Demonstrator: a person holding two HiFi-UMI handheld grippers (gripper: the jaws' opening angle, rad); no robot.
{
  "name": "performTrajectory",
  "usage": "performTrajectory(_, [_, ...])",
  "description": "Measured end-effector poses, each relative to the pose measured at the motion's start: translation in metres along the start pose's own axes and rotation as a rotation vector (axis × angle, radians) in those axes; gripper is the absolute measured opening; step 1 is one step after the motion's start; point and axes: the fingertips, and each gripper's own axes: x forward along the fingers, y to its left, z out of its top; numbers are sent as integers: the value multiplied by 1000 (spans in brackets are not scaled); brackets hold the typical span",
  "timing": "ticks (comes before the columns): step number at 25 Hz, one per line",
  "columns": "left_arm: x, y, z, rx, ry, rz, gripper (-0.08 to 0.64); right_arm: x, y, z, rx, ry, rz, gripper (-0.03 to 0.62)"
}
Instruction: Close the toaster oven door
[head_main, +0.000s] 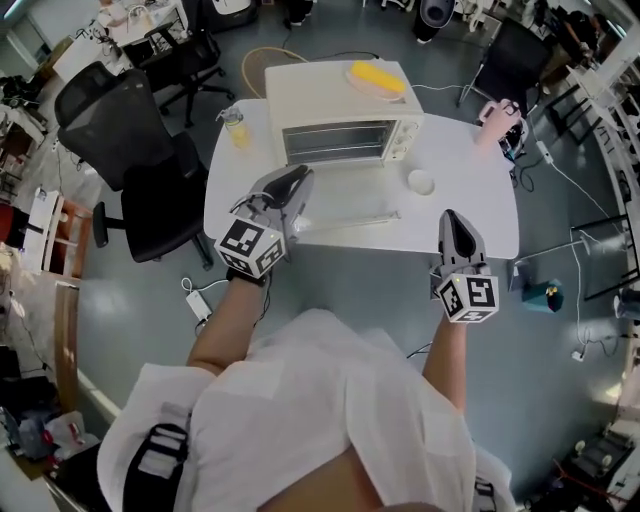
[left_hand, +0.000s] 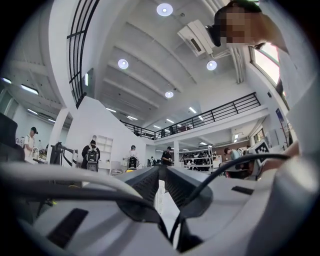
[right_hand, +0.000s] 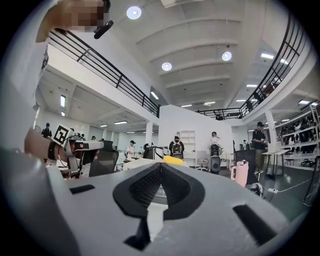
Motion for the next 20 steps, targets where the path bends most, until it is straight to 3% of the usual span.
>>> performTrajectory(11, [8,24,9,30,-21,162,41,65,-13,-1,15,-21,128,5])
performTrajectory(20, [34,-1,18,46,-38,274,41,83,-49,15,-2,-31,243,6])
